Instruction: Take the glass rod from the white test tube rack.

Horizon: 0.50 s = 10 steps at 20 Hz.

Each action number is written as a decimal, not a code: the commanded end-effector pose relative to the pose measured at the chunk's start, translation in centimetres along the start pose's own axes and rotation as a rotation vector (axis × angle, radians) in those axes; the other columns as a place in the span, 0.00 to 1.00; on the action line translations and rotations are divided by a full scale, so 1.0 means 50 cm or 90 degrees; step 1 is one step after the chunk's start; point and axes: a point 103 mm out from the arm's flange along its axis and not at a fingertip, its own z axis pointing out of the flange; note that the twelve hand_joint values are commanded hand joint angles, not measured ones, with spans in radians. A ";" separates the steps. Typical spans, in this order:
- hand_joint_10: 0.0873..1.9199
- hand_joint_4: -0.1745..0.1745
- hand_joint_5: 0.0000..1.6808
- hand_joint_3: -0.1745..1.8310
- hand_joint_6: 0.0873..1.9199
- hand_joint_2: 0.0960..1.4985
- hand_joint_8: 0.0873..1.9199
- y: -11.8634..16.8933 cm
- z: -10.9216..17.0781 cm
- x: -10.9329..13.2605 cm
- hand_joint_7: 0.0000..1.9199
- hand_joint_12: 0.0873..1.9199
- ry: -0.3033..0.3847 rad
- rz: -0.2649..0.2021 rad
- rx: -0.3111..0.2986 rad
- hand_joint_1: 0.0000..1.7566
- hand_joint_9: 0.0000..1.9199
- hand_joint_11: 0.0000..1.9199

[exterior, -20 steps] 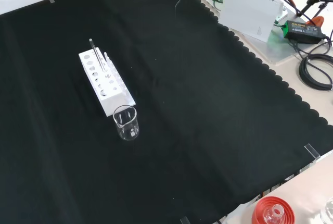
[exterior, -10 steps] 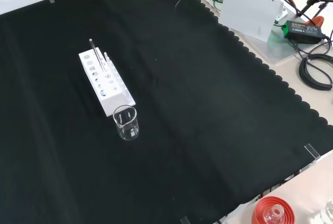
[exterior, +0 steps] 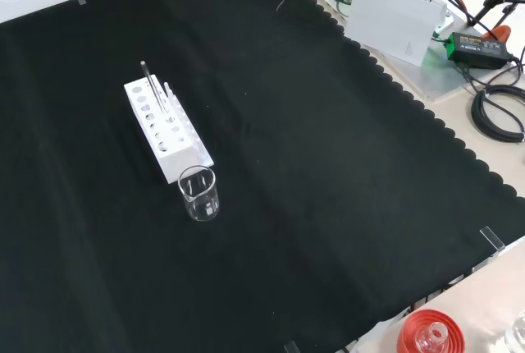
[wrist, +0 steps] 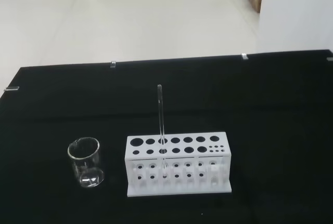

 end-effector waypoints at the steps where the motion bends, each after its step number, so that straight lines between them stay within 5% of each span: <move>1: 0.46 0.32 0.11 0.32 0.00 0.55 0.38 0.097 -0.010 0.010 0.04 0.75 0.008 -0.001 0.014 0.37 0.10 0.08; 4: 0.46 0.32 0.13 0.32 0.00 0.55 0.39 0.138 -0.017 0.015 0.05 0.74 0.007 -0.007 0.010 0.37 0.12 0.09; 6: 0.46 0.31 0.14 0.32 0.00 0.55 0.39 0.131 -0.018 -0.027 0.06 0.74 0.003 -0.030 -0.005 0.37 0.13 0.10; 10: 0.46 0.30 0.16 0.33 0.00 0.55 0.40 0.204 -0.009 0.001 0.07 0.74 0.009 -0.031 0.033 0.38 0.15 0.12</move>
